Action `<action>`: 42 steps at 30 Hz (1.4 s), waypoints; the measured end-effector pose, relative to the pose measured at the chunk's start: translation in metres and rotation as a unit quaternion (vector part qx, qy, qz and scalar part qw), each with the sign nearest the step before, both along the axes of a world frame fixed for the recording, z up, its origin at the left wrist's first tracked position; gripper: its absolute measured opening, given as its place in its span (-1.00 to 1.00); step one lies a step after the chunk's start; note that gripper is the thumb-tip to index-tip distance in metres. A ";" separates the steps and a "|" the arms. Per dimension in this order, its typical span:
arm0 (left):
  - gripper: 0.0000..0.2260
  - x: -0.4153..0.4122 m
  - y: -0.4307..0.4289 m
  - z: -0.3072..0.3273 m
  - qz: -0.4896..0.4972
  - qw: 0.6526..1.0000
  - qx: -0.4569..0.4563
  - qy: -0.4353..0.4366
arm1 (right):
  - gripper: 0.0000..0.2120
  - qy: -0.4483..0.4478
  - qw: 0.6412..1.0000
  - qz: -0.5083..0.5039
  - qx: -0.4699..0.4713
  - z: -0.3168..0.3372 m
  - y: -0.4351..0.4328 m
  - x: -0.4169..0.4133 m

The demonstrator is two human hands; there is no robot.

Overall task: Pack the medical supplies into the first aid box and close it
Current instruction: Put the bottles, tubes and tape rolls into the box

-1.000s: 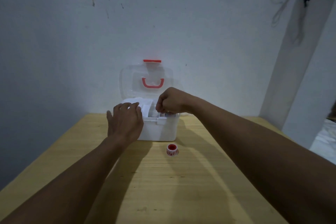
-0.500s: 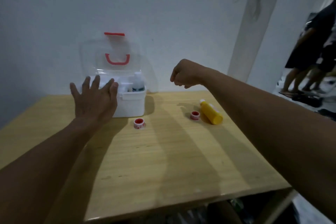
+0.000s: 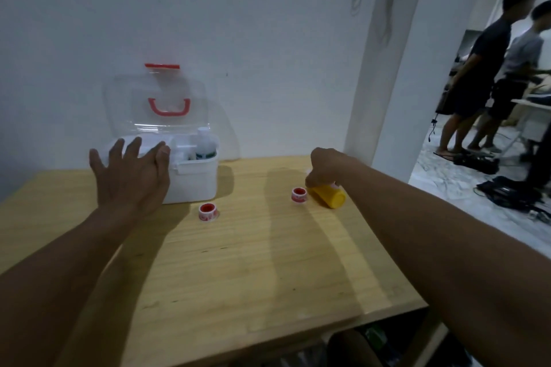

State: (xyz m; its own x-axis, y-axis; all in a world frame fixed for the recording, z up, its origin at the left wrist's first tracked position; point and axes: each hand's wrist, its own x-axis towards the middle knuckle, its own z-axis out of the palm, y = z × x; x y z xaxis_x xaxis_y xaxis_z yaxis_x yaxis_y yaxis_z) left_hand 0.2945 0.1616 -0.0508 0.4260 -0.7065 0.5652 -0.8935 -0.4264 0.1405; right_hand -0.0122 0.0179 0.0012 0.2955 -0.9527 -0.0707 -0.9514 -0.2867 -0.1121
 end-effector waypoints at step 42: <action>-0.38 0.013 0.007 0.002 0.008 0.999 0.002 0.046 | -0.71 -0.171 0.950 0.220 -0.141 0.035 0.034 0.198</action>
State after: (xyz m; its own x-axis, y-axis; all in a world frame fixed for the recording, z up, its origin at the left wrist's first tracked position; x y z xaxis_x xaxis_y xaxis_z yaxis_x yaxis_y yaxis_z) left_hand 0.3074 0.1686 -0.0493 0.4867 -0.7020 0.5199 -0.8703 -0.4409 0.2193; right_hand 0.1859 0.0520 0.0364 0.6293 -0.6983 0.3411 -0.6540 -0.7130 -0.2529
